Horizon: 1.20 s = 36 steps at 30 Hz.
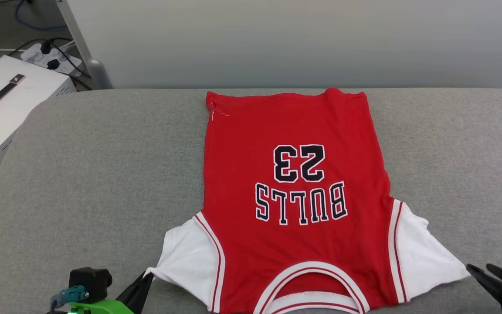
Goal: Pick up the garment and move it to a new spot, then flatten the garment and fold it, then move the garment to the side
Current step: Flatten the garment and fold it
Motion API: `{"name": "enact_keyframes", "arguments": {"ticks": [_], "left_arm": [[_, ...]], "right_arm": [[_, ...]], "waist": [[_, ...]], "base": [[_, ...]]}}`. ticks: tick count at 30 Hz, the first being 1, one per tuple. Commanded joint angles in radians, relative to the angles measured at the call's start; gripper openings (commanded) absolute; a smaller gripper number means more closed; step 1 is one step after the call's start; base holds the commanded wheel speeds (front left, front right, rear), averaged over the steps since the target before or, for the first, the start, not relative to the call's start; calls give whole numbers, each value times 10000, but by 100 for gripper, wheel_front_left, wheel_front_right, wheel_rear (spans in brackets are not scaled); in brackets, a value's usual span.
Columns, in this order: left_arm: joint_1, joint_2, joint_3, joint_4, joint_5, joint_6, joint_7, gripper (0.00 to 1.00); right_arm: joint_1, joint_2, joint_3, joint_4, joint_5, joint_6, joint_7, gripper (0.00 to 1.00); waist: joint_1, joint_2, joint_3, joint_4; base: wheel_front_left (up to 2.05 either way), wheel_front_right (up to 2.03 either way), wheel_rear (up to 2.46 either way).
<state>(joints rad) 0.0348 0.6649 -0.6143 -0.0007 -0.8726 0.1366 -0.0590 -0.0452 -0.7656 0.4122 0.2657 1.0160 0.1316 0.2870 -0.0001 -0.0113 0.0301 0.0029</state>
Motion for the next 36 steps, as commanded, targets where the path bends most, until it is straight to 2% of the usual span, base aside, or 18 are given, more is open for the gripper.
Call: {"name": "enact_keyframes", "arguments": {"ticks": [1,7,8,12,16,21,26,36], "left_arm": [[-119,-1,25,-276,-138,90,84,0],[-302,312,-111,-1705,-51,265,746,0],[-726,520,-294,-2892,141,356,1432,0],[-1227,672,-443,-3659,360,294,1962,0],[-1792,835,-456,-4219,640,227,2332,0],[-2264,982,-531,-4715,1047,180,2614,0],[-2627,780,-690,-5161,1314,111,2680,0],[-3034,254,-908,-5168,1277,-217,2502,0]], "right_arm": [[-209,-67,-222,-220,4,-9,179,100],[-1119,-99,-1531,-1251,-9,-9,1328,100],[-2538,218,-2493,-1758,-476,-9,2870,100],[-4089,705,-3252,-1655,-1210,-9,4607,100],[-5852,1097,-3907,-1152,-2593,-9,6411,100],[-7570,1435,-4318,-766,-4053,-9,7847,100],[-8944,1507,-4554,-190,-5319,-9,8739,100],[-9875,1531,-5187,795,-6844,-9,9034,100]], "waist": [[1,113,237,126],[1,113,1189,599],[1,113,2354,1233],[1,113,3426,1834],[1,113,4326,2424],[1,113,5161,3087],[1,113,5766,3709],[1,113,6338,4570]], "base": [[0,0,0],[0,0,0],[0,0,0],[0,0,0],[0,0,0],[0,0,0],[0,0,0],[0,0,0]]}}
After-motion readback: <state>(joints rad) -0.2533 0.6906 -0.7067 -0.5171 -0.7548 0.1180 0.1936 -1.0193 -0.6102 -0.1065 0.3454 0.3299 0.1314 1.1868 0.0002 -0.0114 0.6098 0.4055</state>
